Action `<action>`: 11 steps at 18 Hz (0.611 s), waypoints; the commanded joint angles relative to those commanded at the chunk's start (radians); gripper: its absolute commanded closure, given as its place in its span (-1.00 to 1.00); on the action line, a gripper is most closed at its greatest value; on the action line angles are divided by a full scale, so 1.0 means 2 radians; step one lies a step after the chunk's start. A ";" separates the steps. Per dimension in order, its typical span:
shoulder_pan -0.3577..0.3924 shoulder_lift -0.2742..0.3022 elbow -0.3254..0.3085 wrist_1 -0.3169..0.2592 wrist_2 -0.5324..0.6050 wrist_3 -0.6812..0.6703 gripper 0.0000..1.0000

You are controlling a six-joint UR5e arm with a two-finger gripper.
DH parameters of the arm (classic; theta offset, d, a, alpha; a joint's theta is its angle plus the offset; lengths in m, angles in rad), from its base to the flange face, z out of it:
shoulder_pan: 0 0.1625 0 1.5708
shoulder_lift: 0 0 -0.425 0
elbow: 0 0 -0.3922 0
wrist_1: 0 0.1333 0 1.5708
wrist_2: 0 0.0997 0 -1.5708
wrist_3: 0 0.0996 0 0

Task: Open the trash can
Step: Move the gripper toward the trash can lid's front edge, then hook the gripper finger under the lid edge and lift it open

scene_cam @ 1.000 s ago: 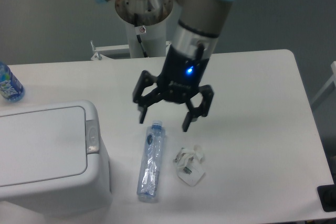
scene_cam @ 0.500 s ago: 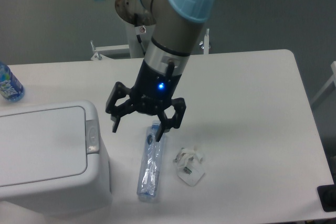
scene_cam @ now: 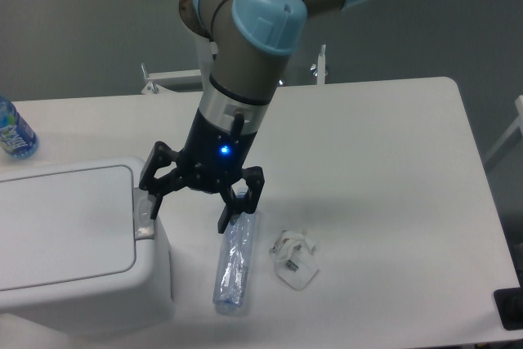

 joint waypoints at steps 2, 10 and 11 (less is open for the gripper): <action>-0.002 -0.002 0.000 0.002 0.000 0.000 -1.00; -0.002 -0.006 -0.002 0.007 0.001 0.001 -1.00; -0.002 -0.007 -0.002 0.007 0.001 0.001 -1.00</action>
